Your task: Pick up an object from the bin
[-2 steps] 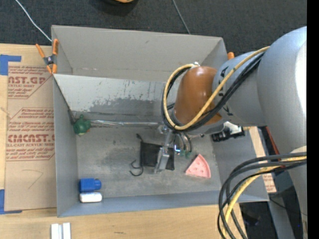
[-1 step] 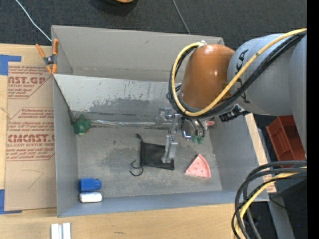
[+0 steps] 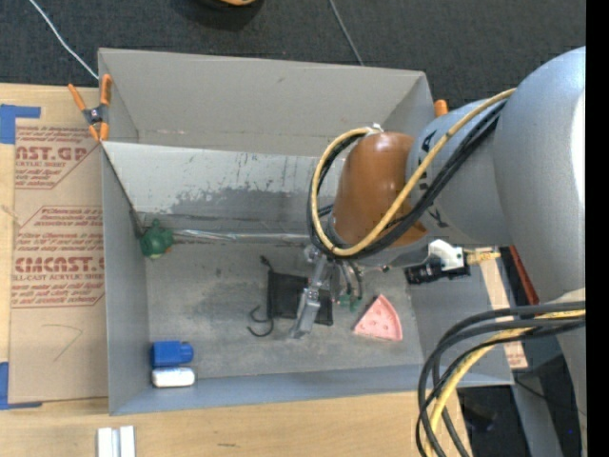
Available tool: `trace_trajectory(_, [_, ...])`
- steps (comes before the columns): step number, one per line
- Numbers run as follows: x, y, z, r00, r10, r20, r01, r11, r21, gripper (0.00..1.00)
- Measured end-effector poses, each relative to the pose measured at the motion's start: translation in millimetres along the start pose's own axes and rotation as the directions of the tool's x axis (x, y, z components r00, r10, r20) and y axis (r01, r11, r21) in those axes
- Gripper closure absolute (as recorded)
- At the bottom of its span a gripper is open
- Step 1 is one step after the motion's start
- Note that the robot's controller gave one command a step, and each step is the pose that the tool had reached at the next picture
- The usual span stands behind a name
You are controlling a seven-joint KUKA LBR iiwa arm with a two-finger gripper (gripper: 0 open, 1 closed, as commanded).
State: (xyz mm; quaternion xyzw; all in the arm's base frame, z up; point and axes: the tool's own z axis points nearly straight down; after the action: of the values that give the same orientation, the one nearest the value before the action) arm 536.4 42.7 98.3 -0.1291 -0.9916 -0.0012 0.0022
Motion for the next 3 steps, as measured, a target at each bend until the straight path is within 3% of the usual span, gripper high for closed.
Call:
trace_trajectory(1, [-11.4,-5,29,0.978,-0.208,0.013,0.208,0.978,0.0,0.0])
trace_trajectory(2, [18.8,-8,29,0.958,0.288,-0.001,-0.288,0.958,0.0,1.0])
trace_trajectory(3, [18.7,-8,29,0.958,0.288,-0.001,-0.288,0.958,0.0,1.0])
